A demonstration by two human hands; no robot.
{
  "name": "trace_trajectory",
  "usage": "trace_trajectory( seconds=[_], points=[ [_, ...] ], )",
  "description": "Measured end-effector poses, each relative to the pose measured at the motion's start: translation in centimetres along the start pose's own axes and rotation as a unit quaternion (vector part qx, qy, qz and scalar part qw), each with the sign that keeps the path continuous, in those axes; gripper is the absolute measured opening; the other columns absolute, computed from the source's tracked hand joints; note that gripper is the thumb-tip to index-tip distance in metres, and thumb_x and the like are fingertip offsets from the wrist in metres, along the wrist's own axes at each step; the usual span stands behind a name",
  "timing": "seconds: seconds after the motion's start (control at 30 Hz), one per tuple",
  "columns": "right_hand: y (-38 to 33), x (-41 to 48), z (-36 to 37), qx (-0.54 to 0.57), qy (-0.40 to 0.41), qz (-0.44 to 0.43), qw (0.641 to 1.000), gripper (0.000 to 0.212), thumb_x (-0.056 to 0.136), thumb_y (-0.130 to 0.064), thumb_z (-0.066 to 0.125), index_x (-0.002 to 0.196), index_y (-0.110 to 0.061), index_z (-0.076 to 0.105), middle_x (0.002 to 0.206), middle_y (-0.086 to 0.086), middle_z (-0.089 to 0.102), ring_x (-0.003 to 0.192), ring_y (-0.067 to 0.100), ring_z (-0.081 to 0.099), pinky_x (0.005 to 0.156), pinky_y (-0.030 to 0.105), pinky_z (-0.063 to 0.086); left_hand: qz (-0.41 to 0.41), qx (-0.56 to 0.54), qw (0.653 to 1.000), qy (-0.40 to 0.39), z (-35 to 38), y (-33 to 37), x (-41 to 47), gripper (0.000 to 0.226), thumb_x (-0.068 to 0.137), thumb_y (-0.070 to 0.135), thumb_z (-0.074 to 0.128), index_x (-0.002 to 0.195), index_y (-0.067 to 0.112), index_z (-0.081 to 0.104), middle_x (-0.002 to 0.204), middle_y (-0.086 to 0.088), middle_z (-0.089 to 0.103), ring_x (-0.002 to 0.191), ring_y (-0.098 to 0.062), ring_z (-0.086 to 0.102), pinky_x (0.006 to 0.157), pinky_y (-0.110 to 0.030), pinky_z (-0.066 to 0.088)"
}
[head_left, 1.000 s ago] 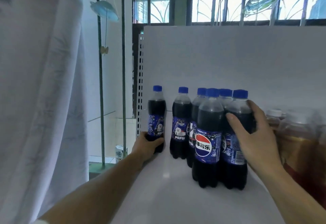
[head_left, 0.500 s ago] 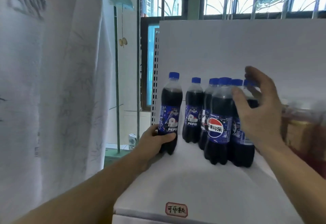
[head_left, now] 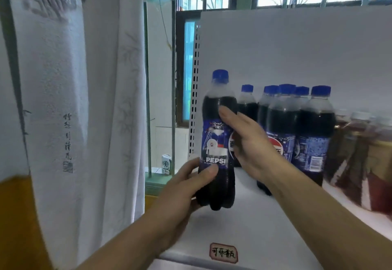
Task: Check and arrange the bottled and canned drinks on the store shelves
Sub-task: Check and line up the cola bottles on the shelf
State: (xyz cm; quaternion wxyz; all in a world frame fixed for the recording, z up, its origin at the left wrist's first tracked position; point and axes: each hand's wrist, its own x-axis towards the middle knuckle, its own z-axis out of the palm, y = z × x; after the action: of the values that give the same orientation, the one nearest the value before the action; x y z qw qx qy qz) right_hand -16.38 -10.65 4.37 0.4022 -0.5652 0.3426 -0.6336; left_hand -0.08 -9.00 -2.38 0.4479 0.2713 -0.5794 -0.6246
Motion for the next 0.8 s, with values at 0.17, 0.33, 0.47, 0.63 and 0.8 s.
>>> trace_trajectory(
  seconds=[0.17,0.33,0.47,0.63,0.8],
  points=[
    [0.1,-0.2,-0.4,0.063,0.074,0.011,0.995,0.055,0.067,-0.041,0.075,0.116,-0.021,0.062,0.100,-0.002,0.078,0.096,0.016,0.074,0.086,0.035,0.053,-0.004,-0.013,1.000,0.017,-0.3,-0.3,0.1,0.069,0.061,0.029,0.082,0.125,0.021,0.057,0.110,-0.004,0.074,0.096,-0.020,0.072,0.085,-0.032,0.050],
    [0.8,0.0,-0.8,0.148,0.063,0.037,0.986,0.036,0.087,-0.033,0.065,0.118,-0.017,0.066,0.107,0.006,0.075,0.108,0.027,0.069,0.098,0.046,0.054,-0.021,-0.112,0.993,0.024,0.0,0.5,0.0,0.050,0.075,0.034,0.072,0.118,0.010,0.065,0.110,-0.020,0.072,0.097,-0.039,0.071,0.078,-0.041,0.059],
    [1.3,-0.1,-0.4,0.124,0.076,0.041,0.989,0.055,0.075,-0.032,0.073,0.127,-0.020,0.062,0.108,0.001,0.076,0.100,0.019,0.073,0.087,0.037,0.059,-0.055,-0.162,0.985,0.029,0.1,1.2,-0.4,0.053,0.088,0.052,0.047,0.116,0.013,0.067,0.104,-0.026,0.073,0.078,-0.037,0.073,0.071,-0.038,0.056],
    [0.9,-0.4,-0.2,0.116,0.080,0.017,0.990,0.051,0.068,-0.033,0.075,0.116,-0.020,0.065,0.103,-0.001,0.077,0.097,0.017,0.072,0.086,0.036,0.057,-0.016,-0.144,0.989,0.035,0.2,0.9,-0.4,0.064,0.065,0.049,0.065,0.120,0.016,0.066,0.104,-0.016,0.075,0.084,-0.030,0.075,0.056,-0.033,0.059],
    [0.8,-0.7,0.1,0.122,0.082,0.003,0.989,0.072,0.066,-0.030,0.076,0.134,-0.023,0.054,0.121,0.002,0.072,0.105,0.019,0.072,0.094,0.040,0.056,-0.019,-0.174,0.984,0.028,-0.1,0.9,-0.4,0.055,0.072,0.043,0.063,0.116,0.011,0.067,0.103,-0.021,0.074,0.089,-0.038,0.074,0.072,-0.044,0.063]
  ],
)
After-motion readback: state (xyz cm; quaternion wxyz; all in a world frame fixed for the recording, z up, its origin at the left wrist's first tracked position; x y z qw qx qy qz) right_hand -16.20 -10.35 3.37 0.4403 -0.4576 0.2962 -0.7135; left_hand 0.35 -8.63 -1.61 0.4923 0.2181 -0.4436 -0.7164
